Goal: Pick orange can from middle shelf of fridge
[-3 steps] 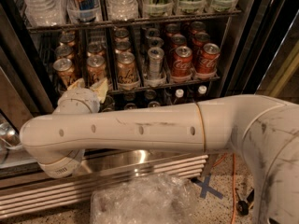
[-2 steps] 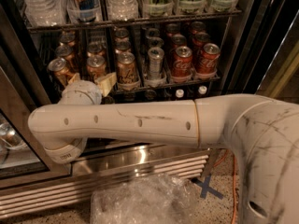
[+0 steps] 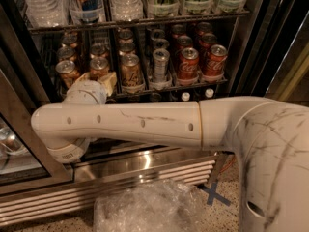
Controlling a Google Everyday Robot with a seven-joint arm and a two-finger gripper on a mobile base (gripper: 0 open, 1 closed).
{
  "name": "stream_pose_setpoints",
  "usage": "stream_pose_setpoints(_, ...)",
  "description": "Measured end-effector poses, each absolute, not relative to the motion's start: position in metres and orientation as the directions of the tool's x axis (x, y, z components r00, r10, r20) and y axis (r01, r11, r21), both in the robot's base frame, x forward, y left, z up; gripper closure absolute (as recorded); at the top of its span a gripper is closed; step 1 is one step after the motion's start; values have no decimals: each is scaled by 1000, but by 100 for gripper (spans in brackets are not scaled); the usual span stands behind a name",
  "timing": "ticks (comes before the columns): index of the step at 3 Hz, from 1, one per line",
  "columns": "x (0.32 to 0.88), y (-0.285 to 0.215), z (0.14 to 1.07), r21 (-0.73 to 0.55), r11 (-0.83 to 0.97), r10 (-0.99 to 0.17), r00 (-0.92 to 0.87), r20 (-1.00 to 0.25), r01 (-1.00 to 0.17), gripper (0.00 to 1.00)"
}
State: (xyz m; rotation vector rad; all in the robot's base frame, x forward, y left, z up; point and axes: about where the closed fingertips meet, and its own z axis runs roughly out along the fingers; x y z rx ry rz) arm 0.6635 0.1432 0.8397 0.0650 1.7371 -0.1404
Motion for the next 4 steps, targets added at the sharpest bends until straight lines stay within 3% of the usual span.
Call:
stream_pose_setpoints(1, 668, 136, 840, -65, 987, -39, -169, -985, 148, 65)
stream_pose_setpoints(2, 669, 134, 840, -66, 986, -40, -168, -985, 153, 77)
stream_pose_setpoints(3, 671, 132, 840, -68, 985, -41, -168, -985, 160, 77)
stream_pose_setpoints(4, 668, 134, 842, -78, 978, -52, -139, -989, 191, 95)
